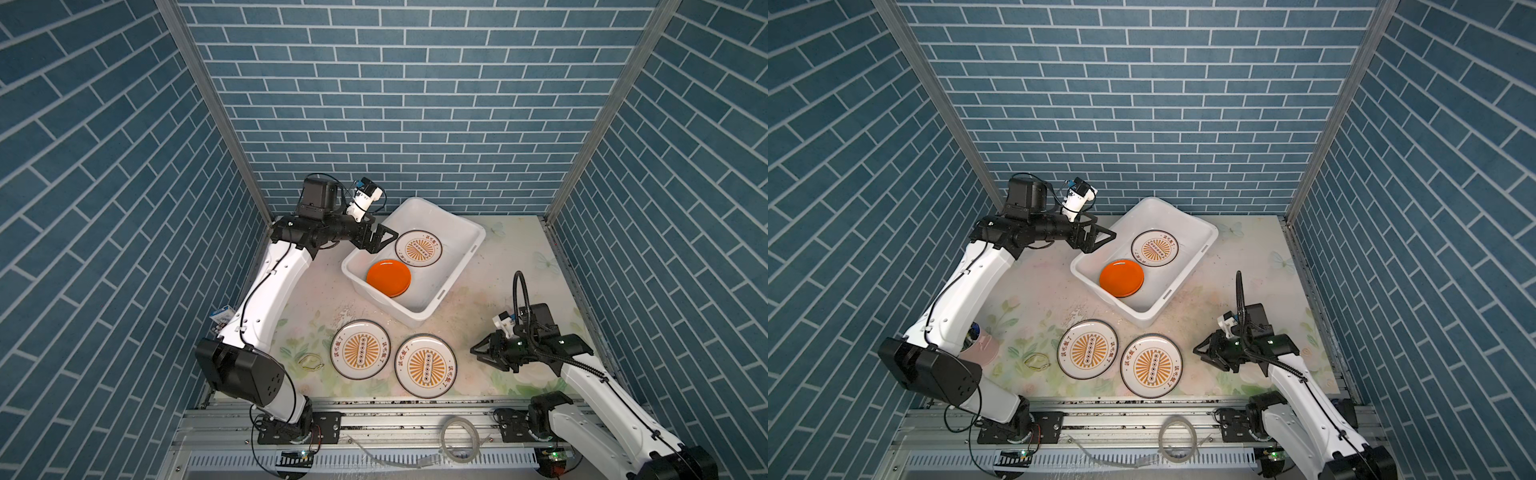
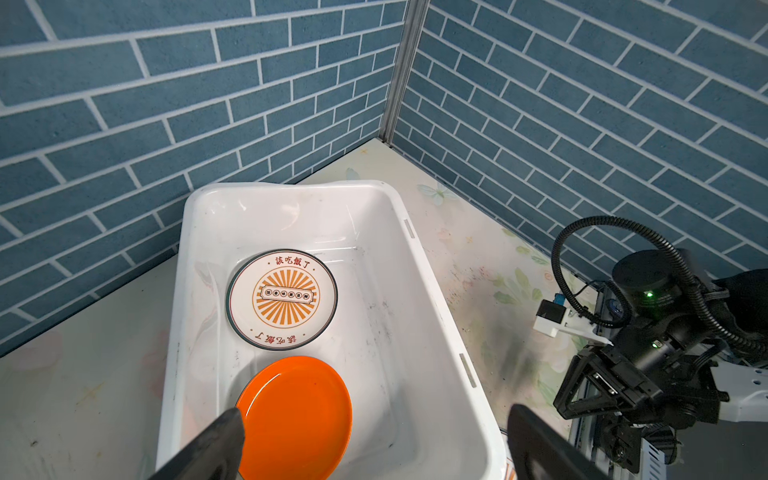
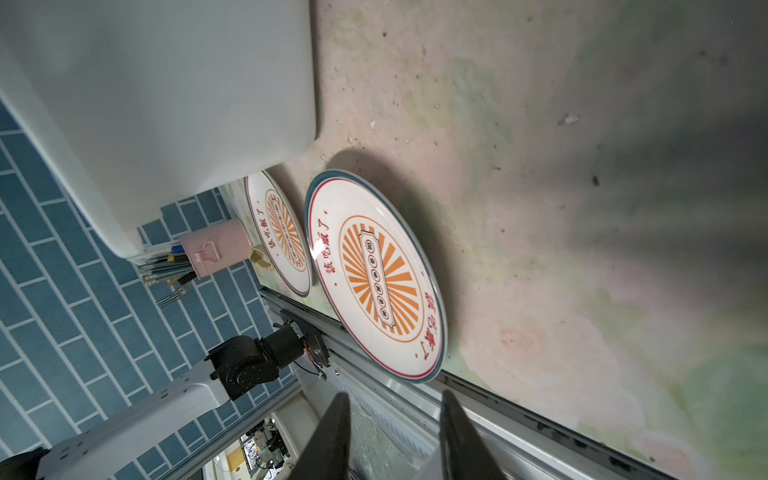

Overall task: Place the plates into the plastic bin on the countertop
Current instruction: 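Raise the right gripper out of the bin and swing it toward the table plates, then lower the open right gripper onto the rim of the nearer sunburst plate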

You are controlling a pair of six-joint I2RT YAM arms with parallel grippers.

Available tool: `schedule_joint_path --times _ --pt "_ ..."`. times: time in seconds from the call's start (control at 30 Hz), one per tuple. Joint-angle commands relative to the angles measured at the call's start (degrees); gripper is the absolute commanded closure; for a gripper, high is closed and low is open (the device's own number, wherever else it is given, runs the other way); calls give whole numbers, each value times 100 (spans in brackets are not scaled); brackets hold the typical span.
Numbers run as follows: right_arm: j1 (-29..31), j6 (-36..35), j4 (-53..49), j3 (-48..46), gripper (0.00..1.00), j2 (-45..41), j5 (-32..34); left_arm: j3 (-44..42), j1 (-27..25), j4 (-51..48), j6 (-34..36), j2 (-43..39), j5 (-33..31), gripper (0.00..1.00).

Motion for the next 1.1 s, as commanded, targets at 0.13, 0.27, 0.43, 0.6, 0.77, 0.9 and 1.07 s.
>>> schedule_joint_path --times 0.13,0.27,0.43,0.6,0.77,0.9,1.07 --pt "349 237 785 -288 63 113 533 -131 -135 -81 -29 -81 57 0" --pt "463 209 1041 -474 62 250 598 -177 -193 -85 0 -107 12 1" --pt "673 230 1548 -596 62 607 547 -291 -234 -104 4 -195 12 0" --pt "900 194 1922 -581 61 1036 551 -383 -230 -94 -25 -257 2 0" --pt "1183 98 2085 -446 61 1463 589 -401 -233 -59 -51 -282 12 0" --pt "1439 -50 2174 -279 61 1934 605 -438 -236 -47 -57 -297 4 0" --pt "1620 -89 2350 -174 61 2294 664 -478 -234 -49 -55 -340 -7 0"
